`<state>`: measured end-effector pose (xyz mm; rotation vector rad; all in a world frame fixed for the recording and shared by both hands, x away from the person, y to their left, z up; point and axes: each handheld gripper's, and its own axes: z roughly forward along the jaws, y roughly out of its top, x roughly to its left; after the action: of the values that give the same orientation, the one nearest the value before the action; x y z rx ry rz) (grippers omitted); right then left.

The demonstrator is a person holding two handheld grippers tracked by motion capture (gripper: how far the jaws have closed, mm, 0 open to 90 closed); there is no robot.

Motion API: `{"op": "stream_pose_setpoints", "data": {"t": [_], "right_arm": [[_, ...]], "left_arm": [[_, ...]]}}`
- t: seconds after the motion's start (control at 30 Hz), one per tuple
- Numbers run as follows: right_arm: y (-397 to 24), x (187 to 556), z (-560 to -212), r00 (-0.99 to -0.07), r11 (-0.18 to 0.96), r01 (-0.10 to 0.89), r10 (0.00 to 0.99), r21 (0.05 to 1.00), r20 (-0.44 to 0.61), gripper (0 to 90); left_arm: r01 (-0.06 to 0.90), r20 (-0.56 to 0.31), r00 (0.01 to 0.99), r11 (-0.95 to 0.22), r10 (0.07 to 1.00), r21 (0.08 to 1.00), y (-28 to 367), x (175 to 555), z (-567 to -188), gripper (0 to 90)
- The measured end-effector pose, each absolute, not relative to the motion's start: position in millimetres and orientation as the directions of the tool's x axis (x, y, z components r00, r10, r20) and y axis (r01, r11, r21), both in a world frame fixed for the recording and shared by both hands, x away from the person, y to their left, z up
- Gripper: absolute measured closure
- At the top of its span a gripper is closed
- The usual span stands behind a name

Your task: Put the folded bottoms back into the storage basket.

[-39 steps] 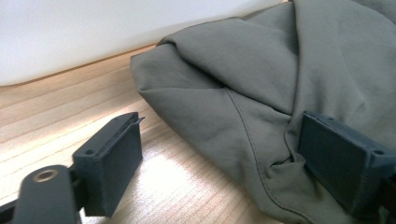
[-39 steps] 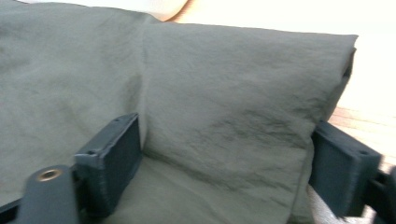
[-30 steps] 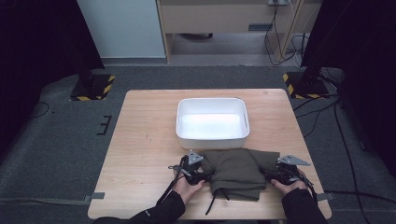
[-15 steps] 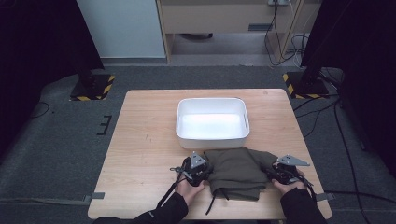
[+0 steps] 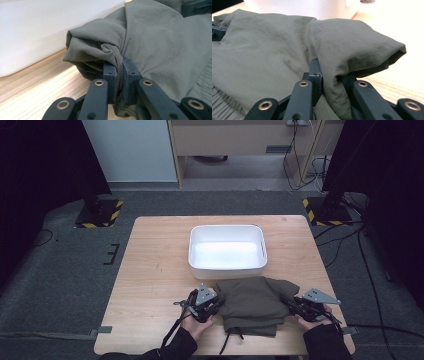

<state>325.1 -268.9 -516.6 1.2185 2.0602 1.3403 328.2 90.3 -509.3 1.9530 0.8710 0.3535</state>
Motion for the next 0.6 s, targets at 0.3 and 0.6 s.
{"op": "stream_pose_setpoints", "data": {"t": [0.3, 0.6], "right_arm": [[-267.1, 308.3, -497.7, -0.578, 0.142, 0.329, 0.812, 0.934, 0.081, 77.5], [-265.3, 293.5, -477.5, -0.589, 0.130, 0.219, 0.808, 0.967, 0.025, 77.5]], "left_arm": [[0.335, -0.050, 0.727, -0.290, 0.685, 0.896, 99.8, 314.5, -484.3, 82.8], [0.233, 0.009, 0.739, -0.269, 0.673, 0.935, 107.7, 299.6, -457.9, 82.8]]}}
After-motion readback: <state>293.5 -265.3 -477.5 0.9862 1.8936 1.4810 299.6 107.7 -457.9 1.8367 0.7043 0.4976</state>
